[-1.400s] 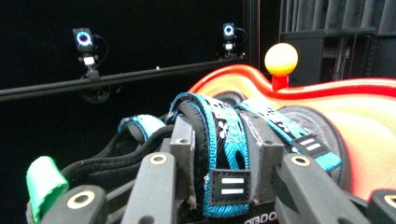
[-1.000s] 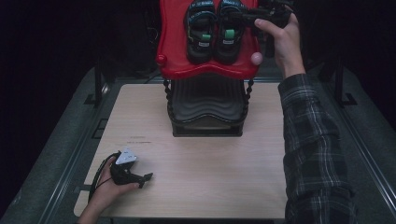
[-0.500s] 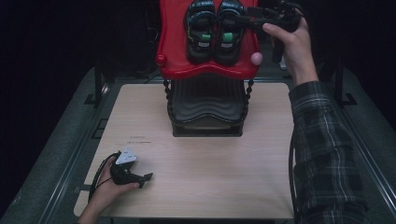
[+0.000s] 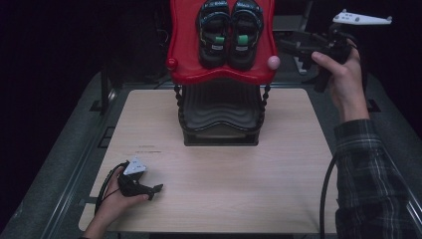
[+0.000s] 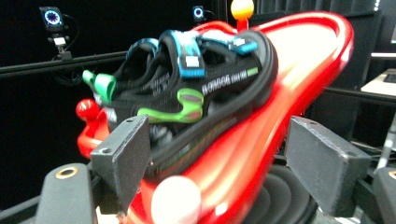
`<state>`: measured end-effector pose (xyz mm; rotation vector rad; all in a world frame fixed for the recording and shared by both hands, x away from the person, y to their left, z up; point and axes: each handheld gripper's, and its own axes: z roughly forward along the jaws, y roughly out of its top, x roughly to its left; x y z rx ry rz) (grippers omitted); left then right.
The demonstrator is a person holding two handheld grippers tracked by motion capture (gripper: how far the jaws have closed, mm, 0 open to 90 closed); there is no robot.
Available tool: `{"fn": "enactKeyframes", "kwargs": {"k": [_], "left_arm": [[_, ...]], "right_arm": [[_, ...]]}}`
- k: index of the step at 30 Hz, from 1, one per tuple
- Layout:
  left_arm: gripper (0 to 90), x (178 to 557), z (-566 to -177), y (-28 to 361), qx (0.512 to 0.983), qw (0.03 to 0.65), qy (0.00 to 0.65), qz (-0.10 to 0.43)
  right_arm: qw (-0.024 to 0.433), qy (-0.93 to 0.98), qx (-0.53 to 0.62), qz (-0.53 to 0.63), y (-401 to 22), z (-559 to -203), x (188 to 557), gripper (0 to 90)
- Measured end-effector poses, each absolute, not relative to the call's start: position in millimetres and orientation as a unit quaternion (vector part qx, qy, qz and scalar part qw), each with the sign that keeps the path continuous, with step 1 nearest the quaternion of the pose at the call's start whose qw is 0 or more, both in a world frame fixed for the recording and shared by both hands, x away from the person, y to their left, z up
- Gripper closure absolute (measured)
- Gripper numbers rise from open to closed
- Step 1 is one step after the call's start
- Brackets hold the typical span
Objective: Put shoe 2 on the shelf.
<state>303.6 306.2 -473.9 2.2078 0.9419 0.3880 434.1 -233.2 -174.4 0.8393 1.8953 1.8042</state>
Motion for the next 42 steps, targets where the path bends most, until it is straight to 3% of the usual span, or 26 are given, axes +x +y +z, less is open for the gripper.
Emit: {"fn": "enactKeyframes", "kwargs": {"k": [42], "left_arm": [[0.9, 304, -474, 306, 0.851, 0.348, 0.364, 0.150]], "right_arm": [[0.182, 0.742, 0.372, 0.527, -258, -353, 325, 21.7]]}}
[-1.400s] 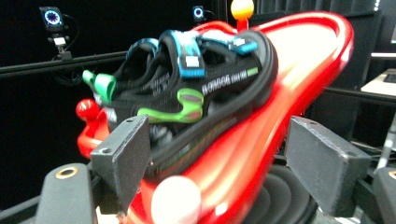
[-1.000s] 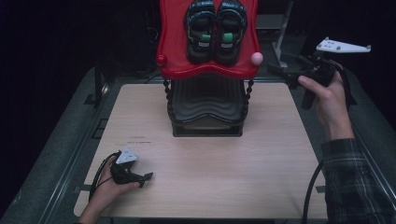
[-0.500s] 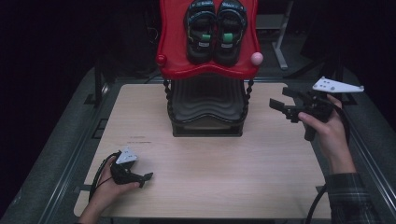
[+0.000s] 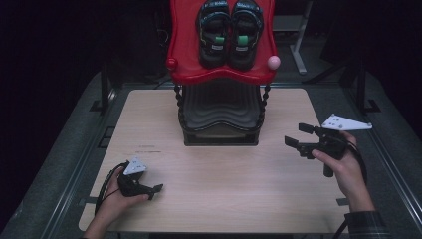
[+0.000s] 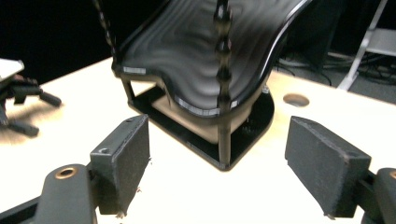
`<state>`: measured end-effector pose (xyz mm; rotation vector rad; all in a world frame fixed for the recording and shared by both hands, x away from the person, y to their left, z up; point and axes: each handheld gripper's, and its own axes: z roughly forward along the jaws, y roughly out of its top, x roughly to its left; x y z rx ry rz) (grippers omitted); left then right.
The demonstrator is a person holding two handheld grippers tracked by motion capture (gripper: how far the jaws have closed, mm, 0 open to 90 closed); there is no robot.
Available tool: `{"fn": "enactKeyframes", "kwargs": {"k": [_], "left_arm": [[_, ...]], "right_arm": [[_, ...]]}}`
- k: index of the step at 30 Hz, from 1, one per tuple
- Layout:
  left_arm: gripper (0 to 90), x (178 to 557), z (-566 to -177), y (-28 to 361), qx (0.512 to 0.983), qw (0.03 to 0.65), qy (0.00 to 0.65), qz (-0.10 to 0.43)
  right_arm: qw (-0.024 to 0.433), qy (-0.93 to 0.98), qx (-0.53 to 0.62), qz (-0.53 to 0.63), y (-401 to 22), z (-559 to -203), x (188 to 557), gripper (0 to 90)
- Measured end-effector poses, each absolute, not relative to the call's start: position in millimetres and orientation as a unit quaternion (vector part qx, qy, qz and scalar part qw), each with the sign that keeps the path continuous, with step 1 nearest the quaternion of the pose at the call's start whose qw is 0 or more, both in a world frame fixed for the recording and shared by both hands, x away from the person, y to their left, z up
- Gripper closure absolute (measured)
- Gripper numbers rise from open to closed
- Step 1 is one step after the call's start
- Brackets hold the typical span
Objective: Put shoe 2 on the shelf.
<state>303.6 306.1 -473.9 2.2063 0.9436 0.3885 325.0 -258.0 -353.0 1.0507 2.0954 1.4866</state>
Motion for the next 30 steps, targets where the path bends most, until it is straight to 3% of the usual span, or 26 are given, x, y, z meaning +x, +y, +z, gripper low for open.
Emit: {"fn": "enactKeyframes", "kwargs": {"k": [18, 30], "left_arm": [[0.9, 303, -474, 306, 0.851, 0.348, 0.364, 0.150], [0.9, 303, -474, 306, 0.850, 0.348, 0.364, 0.151]], "right_arm": [[0.161, 0.778, 0.423, 0.437, -265, -428, 287, 20.3], [0.175, 0.778, 0.463, 0.386, -288, -464, 260, 20.5]]}}
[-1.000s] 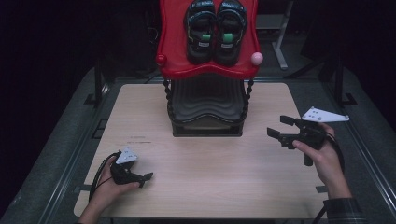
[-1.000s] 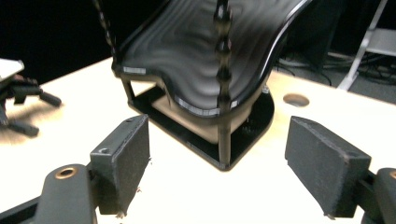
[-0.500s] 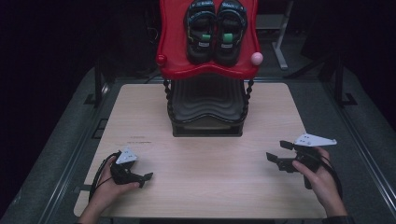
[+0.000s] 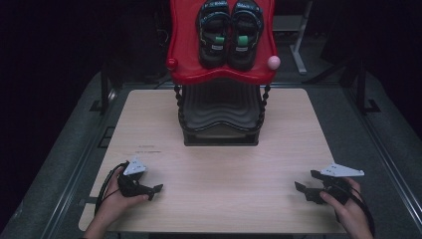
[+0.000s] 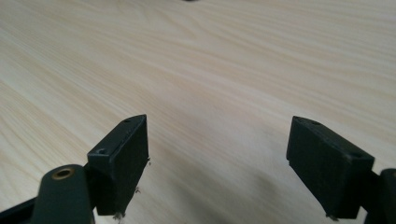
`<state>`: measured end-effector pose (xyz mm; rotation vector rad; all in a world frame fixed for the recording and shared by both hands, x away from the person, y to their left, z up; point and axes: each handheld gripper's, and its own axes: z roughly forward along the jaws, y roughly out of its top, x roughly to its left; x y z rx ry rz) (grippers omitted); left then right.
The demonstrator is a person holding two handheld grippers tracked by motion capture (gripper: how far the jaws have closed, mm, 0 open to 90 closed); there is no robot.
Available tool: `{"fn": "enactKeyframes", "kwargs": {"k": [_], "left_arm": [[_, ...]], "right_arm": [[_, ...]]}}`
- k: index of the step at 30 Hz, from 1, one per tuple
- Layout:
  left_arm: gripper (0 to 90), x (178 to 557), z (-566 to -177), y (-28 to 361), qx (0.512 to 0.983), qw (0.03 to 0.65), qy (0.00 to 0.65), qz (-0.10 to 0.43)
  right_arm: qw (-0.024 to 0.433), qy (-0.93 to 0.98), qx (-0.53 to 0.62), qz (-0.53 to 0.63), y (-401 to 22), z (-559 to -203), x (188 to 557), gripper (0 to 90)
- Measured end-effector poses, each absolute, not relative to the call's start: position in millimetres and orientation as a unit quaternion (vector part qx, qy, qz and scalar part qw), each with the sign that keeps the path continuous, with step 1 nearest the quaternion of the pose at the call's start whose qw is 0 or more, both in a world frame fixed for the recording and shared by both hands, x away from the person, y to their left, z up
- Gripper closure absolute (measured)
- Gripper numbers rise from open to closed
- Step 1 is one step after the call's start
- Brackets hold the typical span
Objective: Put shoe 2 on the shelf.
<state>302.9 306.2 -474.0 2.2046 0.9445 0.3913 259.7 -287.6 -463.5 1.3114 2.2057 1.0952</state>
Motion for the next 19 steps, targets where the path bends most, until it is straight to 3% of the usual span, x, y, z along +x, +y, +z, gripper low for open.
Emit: {"fn": "enactKeyframes", "kwargs": {"k": [19], "left_arm": [[0.9, 295, -474, 311, 0.852, 0.347, 0.363, 0.150]], "right_arm": [[0.188, 0.791, 0.472, 0.342, -285, -480, 258, 11.6]]}}
